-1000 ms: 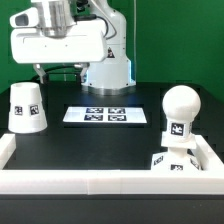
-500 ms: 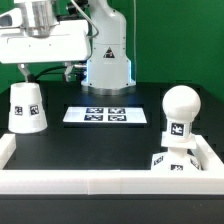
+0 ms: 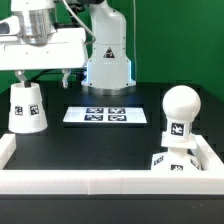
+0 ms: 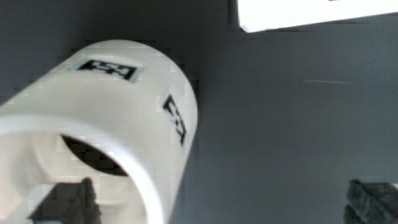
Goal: Assemble lamp
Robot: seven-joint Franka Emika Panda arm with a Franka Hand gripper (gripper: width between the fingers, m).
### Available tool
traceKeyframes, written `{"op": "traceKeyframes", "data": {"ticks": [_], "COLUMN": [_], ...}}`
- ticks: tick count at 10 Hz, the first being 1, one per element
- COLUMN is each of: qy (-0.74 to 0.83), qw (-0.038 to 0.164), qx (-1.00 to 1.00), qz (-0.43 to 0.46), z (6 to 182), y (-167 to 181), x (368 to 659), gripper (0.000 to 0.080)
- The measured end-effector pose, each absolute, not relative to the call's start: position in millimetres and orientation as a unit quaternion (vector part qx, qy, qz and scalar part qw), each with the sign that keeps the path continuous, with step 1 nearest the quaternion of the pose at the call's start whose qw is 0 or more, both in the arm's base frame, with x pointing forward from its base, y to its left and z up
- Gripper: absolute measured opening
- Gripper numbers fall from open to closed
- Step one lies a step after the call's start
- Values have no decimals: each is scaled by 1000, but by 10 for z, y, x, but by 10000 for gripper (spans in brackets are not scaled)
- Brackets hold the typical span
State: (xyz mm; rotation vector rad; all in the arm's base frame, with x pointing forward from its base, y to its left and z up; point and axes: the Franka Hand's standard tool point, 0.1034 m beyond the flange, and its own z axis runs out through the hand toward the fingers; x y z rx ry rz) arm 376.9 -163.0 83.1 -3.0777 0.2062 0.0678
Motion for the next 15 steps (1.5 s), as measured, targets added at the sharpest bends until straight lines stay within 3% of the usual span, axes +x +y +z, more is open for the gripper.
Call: {"op": "traceKeyframes", "data": {"ticks": [4,5,6,7,8,9,10,13,15], "qy": [63,63,62,60,60,60,60,60,77], "qw": [25,25,25,25,25,25,25,25,32], "qx": [-997,-997,-997,-997,-997,-998,-998,-998,-996], "qz": [28,27,27,27,27,27,26,26,30], "z": [763,767,771,766,766,768,774,775,830], "y": [-1607,-1607,-1609,-1611,-1610,-1610,-1611,-1606,-1375], "x": [3732,3740,3747,3744,3743,3746,3753,3756,3842], "gripper": [676,490,490,301,301,101,46,46,46]}}
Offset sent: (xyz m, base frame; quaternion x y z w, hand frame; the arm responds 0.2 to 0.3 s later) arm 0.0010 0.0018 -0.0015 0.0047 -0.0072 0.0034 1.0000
